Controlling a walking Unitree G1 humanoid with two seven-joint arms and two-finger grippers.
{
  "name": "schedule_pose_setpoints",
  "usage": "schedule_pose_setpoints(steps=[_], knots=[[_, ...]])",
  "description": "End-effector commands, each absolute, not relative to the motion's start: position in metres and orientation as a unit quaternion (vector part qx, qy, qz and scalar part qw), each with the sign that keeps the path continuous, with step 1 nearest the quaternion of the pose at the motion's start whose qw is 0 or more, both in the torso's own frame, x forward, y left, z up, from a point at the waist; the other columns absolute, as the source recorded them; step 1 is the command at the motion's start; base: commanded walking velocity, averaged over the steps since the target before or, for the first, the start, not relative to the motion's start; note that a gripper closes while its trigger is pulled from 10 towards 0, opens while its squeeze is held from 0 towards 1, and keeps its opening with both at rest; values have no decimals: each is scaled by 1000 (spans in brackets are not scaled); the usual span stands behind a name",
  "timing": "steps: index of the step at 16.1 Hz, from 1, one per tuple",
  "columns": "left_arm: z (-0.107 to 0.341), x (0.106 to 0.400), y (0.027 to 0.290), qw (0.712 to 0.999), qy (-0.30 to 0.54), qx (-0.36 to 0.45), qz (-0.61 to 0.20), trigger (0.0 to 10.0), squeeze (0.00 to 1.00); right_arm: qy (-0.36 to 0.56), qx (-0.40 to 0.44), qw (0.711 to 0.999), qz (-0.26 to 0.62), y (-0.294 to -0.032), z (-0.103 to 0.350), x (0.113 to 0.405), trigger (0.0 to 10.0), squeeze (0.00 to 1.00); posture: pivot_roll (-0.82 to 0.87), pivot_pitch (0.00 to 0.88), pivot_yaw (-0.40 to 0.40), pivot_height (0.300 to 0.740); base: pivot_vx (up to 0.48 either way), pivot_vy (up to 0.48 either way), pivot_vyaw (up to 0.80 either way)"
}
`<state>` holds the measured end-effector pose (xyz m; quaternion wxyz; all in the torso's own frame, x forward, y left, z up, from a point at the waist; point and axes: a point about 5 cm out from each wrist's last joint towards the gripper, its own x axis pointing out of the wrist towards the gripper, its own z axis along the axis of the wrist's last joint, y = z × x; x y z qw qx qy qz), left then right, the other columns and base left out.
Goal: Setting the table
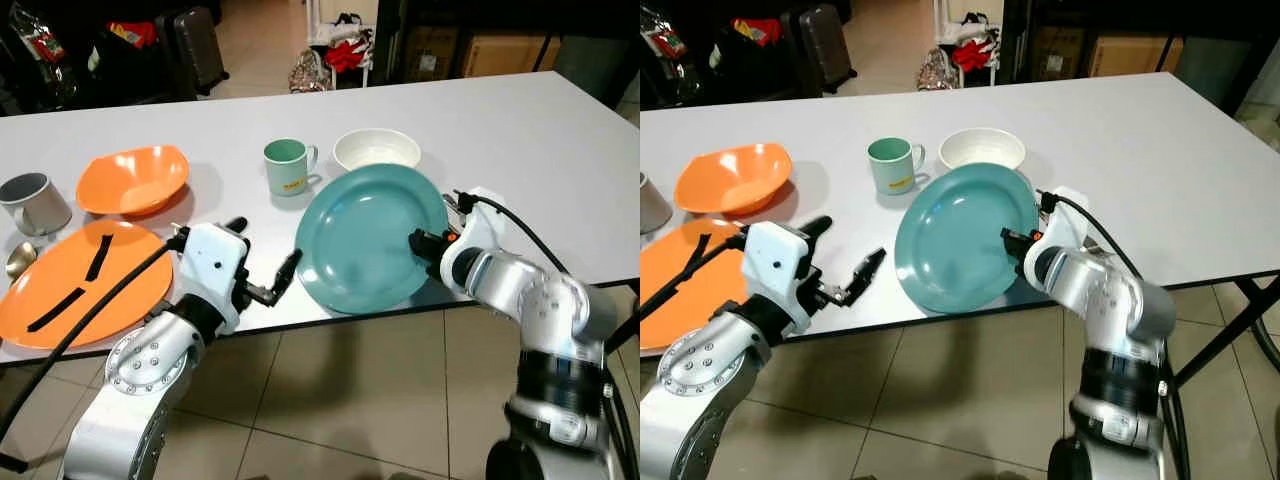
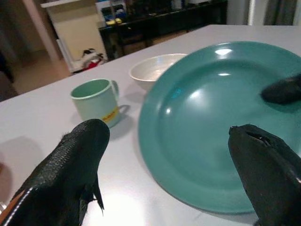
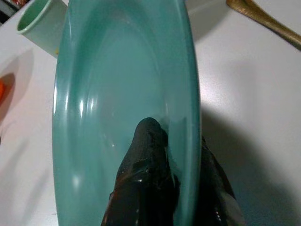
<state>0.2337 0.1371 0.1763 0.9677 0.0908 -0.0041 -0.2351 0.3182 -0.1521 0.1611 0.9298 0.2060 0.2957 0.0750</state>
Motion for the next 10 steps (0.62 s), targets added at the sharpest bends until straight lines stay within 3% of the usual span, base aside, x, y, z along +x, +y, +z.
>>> schedule_pose_setpoints(steps=[1,10], knots=[[176,232,135,963,2,92,-252,10000,0,332,196,921,55,-156,150,320,10000,0,-60,41,70,740,0,0,0],[170,229,136,952,35,98,-289,10000,0,365,220,902,71,-161,153,339,10000,0,-57,53,57,740,0,0,0]])
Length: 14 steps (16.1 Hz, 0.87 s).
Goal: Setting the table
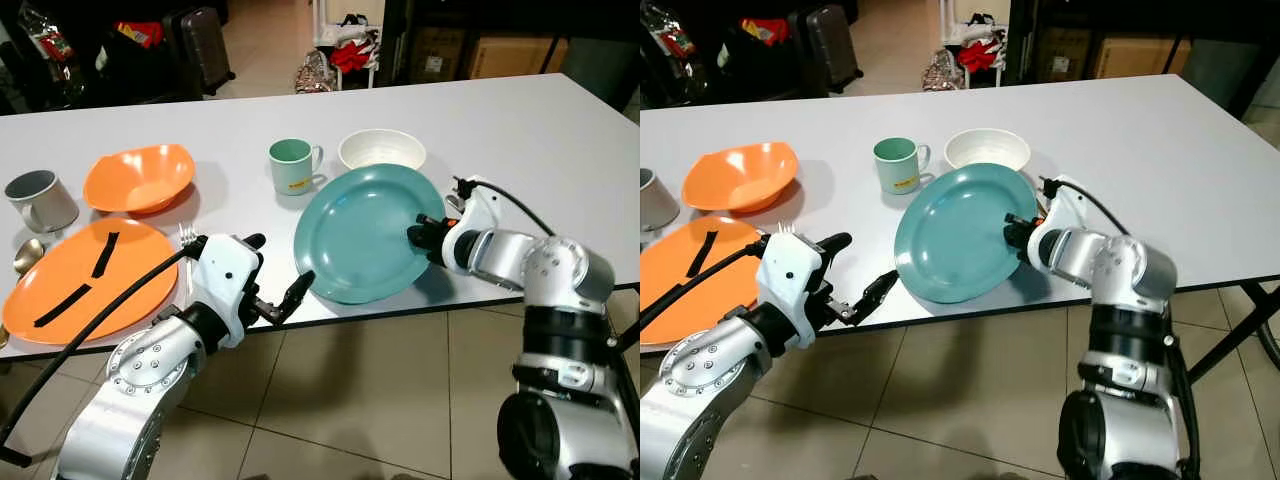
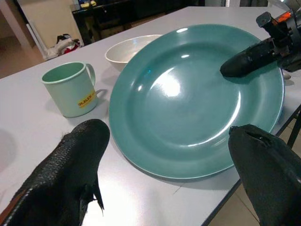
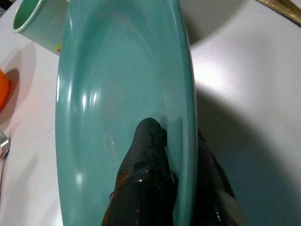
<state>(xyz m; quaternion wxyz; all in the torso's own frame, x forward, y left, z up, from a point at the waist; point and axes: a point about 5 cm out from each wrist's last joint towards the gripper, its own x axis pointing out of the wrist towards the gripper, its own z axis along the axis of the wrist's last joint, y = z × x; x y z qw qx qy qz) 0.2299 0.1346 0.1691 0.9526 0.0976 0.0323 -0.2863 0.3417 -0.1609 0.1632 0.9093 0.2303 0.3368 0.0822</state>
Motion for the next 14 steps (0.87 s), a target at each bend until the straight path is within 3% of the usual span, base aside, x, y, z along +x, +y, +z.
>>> schedule_pose_setpoints(steps=[1,2,3,4,5,6,12,14], knots=[[170,229,136,952,34,98,-287,10000,0,365,222,901,73,-161,154,340,10000,0,-56,53,56,740,0,0,0],[171,229,136,953,33,97,-286,10000,0,365,222,901,72,-162,154,341,10000,0,-54,55,56,740,0,0,0],[171,230,136,953,32,97,-286,10000,0,366,223,900,73,-162,154,342,10000,86,-54,55,55,740,0,0,0],[172,230,136,953,32,97,-285,10000,0,366,225,899,79,-160,155,342,10000,651,-53,55,55,740,0,0,0],[172,229,136,953,32,98,-285,10000,0,367,225,899,81,-160,156,342,10000,808,-53,55,55,740,0,0,0],[172,229,136,953,32,99,-284,10000,0,367,225,899,84,-159,157,342,10000,867,-53,55,55,740,0,0,0],[173,231,138,954,29,101,-281,10000,0,361,221,902,85,-160,160,343,10000,851,-56,56,60,740,0,0,0],[172,233,137,955,27,101,-279,10000,0,330,206,919,69,-164,158,348,10000,827,-56,55,61,740,0,0,0]])
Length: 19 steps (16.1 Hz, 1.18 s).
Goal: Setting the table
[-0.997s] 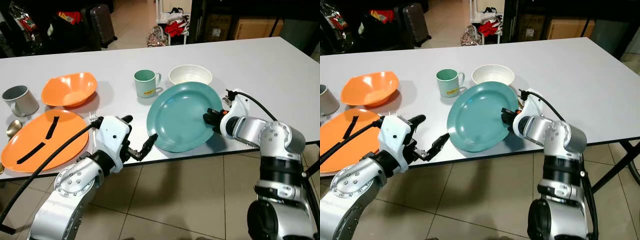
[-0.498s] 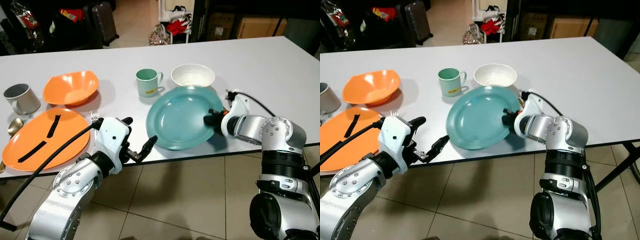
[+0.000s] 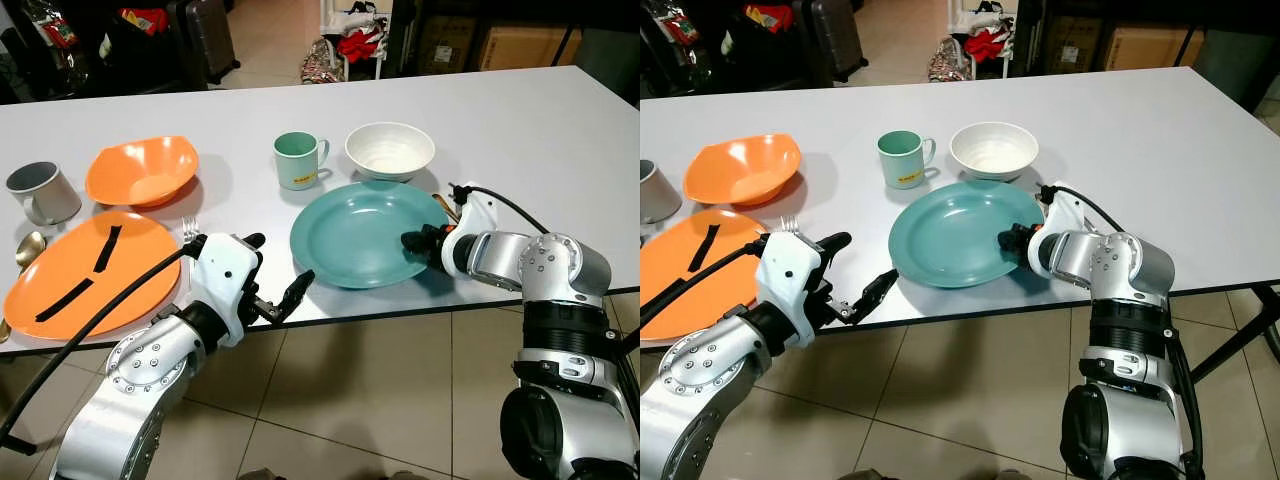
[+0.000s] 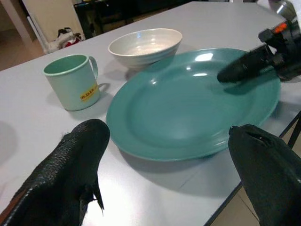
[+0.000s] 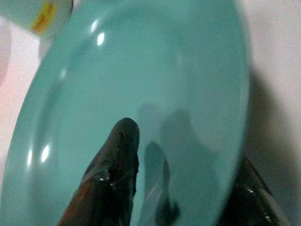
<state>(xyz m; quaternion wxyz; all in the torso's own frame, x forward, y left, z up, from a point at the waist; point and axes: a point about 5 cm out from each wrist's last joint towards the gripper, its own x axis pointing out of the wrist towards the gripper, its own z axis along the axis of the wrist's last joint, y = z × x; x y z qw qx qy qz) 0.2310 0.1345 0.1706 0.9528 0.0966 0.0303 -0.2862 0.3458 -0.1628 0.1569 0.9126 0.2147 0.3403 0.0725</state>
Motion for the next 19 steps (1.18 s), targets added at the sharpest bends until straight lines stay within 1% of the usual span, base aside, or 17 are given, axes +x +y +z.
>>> schedule_pose_setpoints(steps=[1,3,7,9,10,11,12,13,15,17,19], knots=[[172,233,137,955,27,100,-278,10000,0,316,199,925,65,-165,157,350,10000,827,-56,53,62,740,0,0,0],[172,233,137,955,27,101,-277,10000,0,303,162,937,61,-168,154,351,10000,847,-54,52,62,740,0,0,0],[171,232,138,955,29,101,-277,10000,0,303,158,938,59,-173,152,348,10000,851,-53,50,66,740,0,0,0],[172,232,138,955,29,101,-276,10000,0,271,122,953,56,-181,157,346,10000,851,-51,49,67,740,0,0,0],[172,232,138,957,26,99,-271,10000,0,242,118,961,62,-183,165,343,10000,855,-51,47,64,740,0,0,0],[175,234,142,970,12,93,-225,10000,0,145,31,987,57,-192,189,333,10000,859,-59,46,62,740,0,0,0],[176,235,143,974,10,87,-211,10000,0,120,1,991,58,-192,194,330,10000,859,-61,46,62,740,0,0,0],[178,235,146,983,-2,75,-166,10000,0,56,-63,995,48,-192,209,314,10000,1000,-73,47,61,740,0,0,0],[180,235,143,988,-11,69,-137,10000,0,15,-68,996,46,-185,214,295,10000,1000,-79,50,58,740,0,0,0],[179,237,141,991,-12,61,-117,10000,0,39,-45,996,62,-174,205,279,10000,1000,-88,51,56,740,0,-420,0],[178,243,139,994,-14,52,-94,10000,0,28,-33,995,88,-160,196,262,10000,1000,-90,53,55,740,0,-480,0]])
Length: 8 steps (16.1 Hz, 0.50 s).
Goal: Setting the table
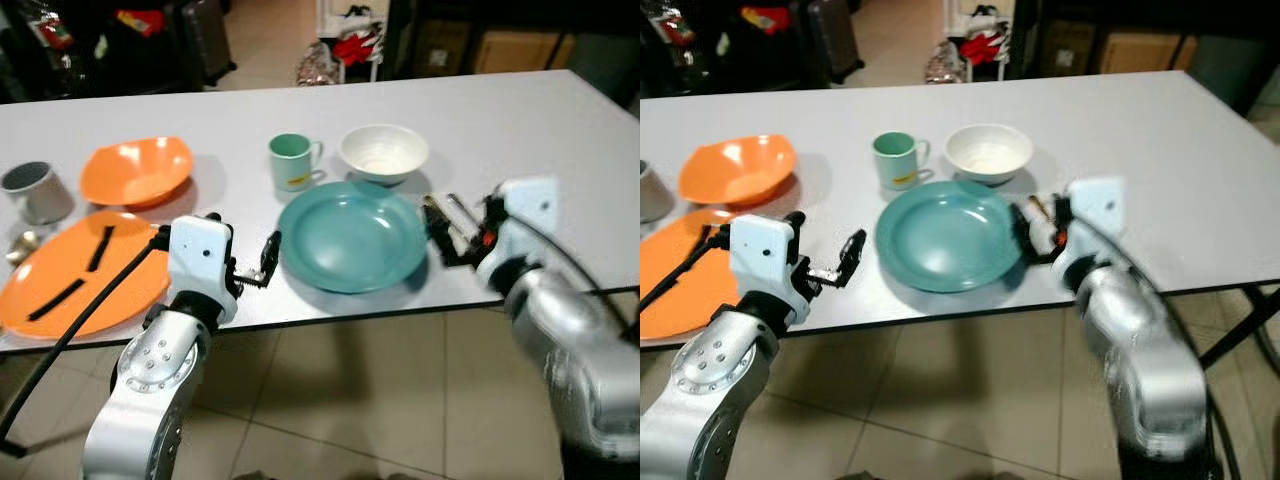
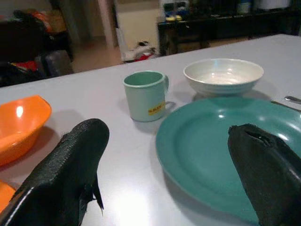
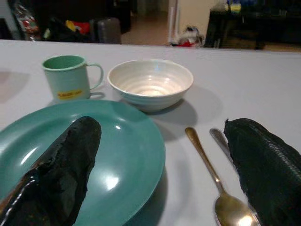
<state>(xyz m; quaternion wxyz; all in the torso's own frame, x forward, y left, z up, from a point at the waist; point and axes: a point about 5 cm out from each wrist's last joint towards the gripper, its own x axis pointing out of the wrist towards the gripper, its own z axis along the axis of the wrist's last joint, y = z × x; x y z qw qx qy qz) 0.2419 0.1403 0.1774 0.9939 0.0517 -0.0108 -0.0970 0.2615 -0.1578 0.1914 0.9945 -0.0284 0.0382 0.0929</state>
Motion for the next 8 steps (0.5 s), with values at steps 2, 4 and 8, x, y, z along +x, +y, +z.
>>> schedule_pose_setpoints(steps=[2,4,8], knots=[[178,247,139,996,-19,48,-80,10000,0,30,-44,991,119,-144,187,250,10000,0,-93,54,54,740,0,-480,0],[178,248,141,996,-19,53,-75,10000,0,32,-44,992,115,-142,186,249,10000,0,-99,49,51,740,0,-480,0],[176,248,143,996,-18,57,-69,10000,0,46,-37,996,73,-155,177,248,10000,0,-104,44,50,740,0,-480,0]])
